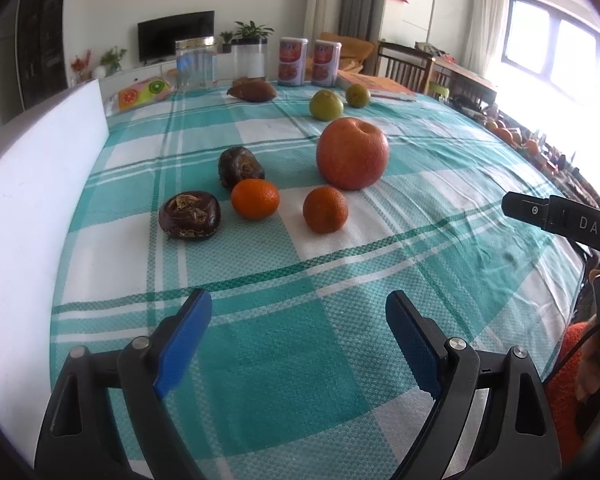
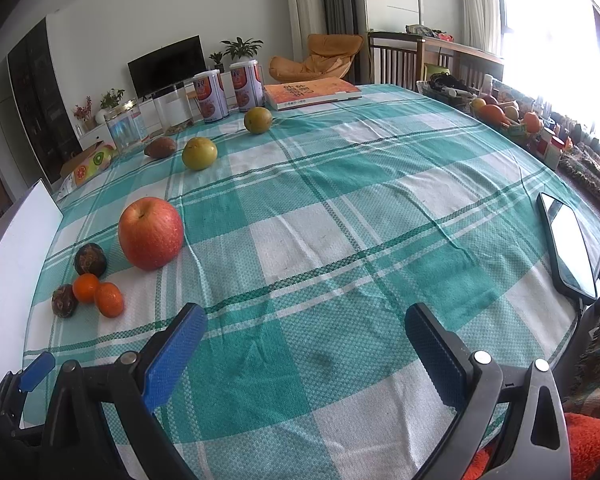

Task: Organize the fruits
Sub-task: 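Move both empty grippers back over the fruits on the table, then grasp the flat dark brown fruit with the left gripper, then grasp the red apple with the right gripper while the left lifts its fruit, then carry the apple and dark fruit over the box and open both grippers, then move both empty grippers back over the remaining fruits on the table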

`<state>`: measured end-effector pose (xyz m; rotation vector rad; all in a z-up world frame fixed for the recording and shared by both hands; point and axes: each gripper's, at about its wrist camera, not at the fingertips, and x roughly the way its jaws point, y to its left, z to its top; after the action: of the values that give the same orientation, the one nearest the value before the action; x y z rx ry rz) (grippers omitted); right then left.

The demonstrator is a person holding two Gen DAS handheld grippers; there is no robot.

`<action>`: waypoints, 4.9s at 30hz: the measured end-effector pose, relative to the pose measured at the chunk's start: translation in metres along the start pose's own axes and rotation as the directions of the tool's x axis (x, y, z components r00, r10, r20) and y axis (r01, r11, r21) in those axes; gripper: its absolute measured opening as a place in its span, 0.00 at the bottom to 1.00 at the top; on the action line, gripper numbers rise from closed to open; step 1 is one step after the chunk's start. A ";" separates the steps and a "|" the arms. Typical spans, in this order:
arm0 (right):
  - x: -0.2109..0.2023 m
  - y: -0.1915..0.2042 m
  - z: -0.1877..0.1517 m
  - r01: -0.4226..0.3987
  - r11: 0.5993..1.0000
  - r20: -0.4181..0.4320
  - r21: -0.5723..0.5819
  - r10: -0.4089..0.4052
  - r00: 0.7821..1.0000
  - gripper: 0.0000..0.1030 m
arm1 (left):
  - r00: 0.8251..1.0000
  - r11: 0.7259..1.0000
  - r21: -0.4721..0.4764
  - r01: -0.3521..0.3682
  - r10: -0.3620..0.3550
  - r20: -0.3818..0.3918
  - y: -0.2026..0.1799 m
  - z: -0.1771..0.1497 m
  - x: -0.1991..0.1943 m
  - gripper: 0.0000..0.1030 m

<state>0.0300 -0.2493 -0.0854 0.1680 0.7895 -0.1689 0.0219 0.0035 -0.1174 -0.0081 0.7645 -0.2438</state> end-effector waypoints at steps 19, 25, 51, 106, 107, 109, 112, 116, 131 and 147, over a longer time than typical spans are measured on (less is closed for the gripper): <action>0.000 0.002 -0.001 -0.014 1.000 -0.004 0.007 0.014 1.000 0.97 | 0.976 0.950 -0.259 -0.177 0.136 -0.170 0.062 0.033 0.029 0.85; -0.002 0.001 -0.001 -0.018 1.000 0.003 0.013 0.018 1.000 0.97 | 0.967 0.940 -0.255 -0.226 0.184 -0.176 0.075 0.044 0.051 0.85; 0.058 0.065 0.028 -0.372 0.928 -0.163 0.005 0.368 0.916 0.97 | 0.982 0.994 -0.088 -0.066 0.049 -0.183 0.042 0.009 0.006 0.47; -0.098 0.335 0.004 -0.870 0.477 -0.478 -0.122 0.740 0.473 0.68 | 0.938 0.843 -0.412 -0.346 0.327 -0.117 0.238 0.006 -0.173 0.47; -0.097 0.347 -0.006 -0.870 0.471 -0.501 -0.148 0.722 0.477 0.68 | 0.929 0.826 -0.427 -0.369 0.344 -0.138 0.247 -0.002 -0.171 0.47; -0.094 0.368 -0.027 -0.864 0.463 -0.538 -0.198 0.686 0.490 0.68 | 0.914 0.797 -0.448 -0.405 0.369 -0.170 0.258 -0.014 -0.169 0.47; -0.088 0.384 -0.053 -0.839 0.466 -0.565 -0.281 0.626 0.537 0.68 | 0.892 0.772 -0.449 -0.450 0.409 -0.192 0.264 -0.021 -0.169 0.47; -0.081 0.395 -0.078 -0.800 0.471 -0.578 -0.372 0.557 0.597 0.68 | 0.882 0.753 -0.462 -0.469 0.431 -0.192 0.266 -0.023 -0.167 0.58; -0.075 0.196 0.016 -0.459 0.796 0.026 -0.395 0.509 0.860 0.99 | 0.975 0.937 -0.337 -0.095 0.155 0.156 0.129 0.051 -0.174 0.84; 0.051 0.008 0.018 0.008 1.000 -0.038 0.005 -0.008 0.999 0.99 | 0.986 0.998 -0.007 -0.063 0.061 -0.153 0.003 0.020 0.014 0.85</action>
<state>0.0797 -0.2498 -0.1090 0.1730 0.8282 -0.1758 0.0464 0.0021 -0.1129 0.0237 0.9168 -0.1819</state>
